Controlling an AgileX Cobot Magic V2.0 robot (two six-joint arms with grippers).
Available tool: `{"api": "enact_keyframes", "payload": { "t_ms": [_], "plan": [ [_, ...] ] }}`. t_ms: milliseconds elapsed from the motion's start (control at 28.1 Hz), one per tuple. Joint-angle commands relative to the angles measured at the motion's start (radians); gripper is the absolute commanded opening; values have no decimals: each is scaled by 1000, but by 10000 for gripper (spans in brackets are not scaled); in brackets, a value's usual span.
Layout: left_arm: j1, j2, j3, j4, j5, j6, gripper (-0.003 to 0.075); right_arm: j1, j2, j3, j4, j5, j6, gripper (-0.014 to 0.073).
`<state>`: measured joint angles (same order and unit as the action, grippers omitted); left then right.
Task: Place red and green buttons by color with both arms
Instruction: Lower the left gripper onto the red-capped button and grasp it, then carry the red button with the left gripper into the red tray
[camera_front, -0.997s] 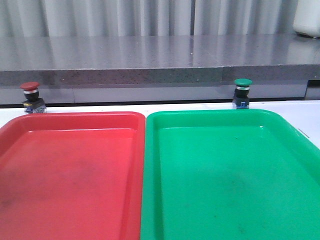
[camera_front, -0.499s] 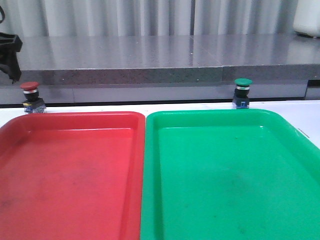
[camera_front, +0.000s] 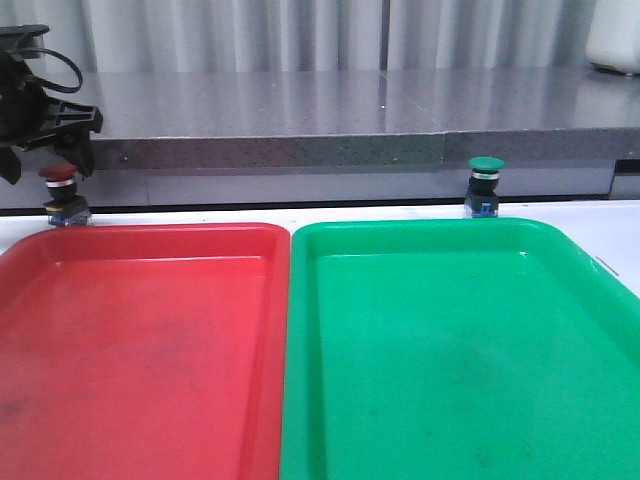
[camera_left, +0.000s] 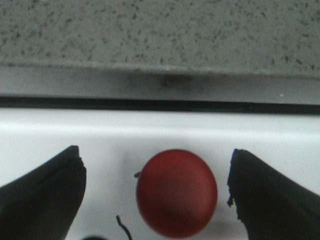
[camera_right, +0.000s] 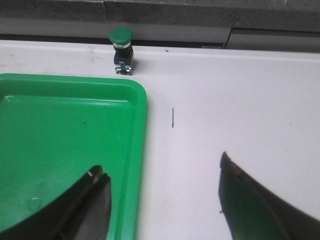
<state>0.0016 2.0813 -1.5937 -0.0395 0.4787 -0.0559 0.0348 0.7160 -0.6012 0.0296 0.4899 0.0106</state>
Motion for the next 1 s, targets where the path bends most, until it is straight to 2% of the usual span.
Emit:
{"api": "enact_keyframes", "payload": {
  "t_ms": [0,142,356,427,784,962],
  "plan": [
    [-13,-17,-75,-13,-39,-6,566,1,4,-31,-4,-69,-11,489],
    [-29,-2,-85,-15,-33,-6,553,1,4,-31,-4,-69,-11,489],
    [-33,-2,-85,-26,-24,-4,332,1,4,-31,-4,-69,-11,489],
    [-33,-2,-87,-26,-22,-4,281,1,4,-31,-4,-69,-11,489],
    [-33,-120,-136,-26,99,-4,270,1,4,-31,-4,-69,-11,489],
    [-33,-263,-63,-59,145,-4,269,1,4,-31,-4,-69,-11,489]
  ]
}}
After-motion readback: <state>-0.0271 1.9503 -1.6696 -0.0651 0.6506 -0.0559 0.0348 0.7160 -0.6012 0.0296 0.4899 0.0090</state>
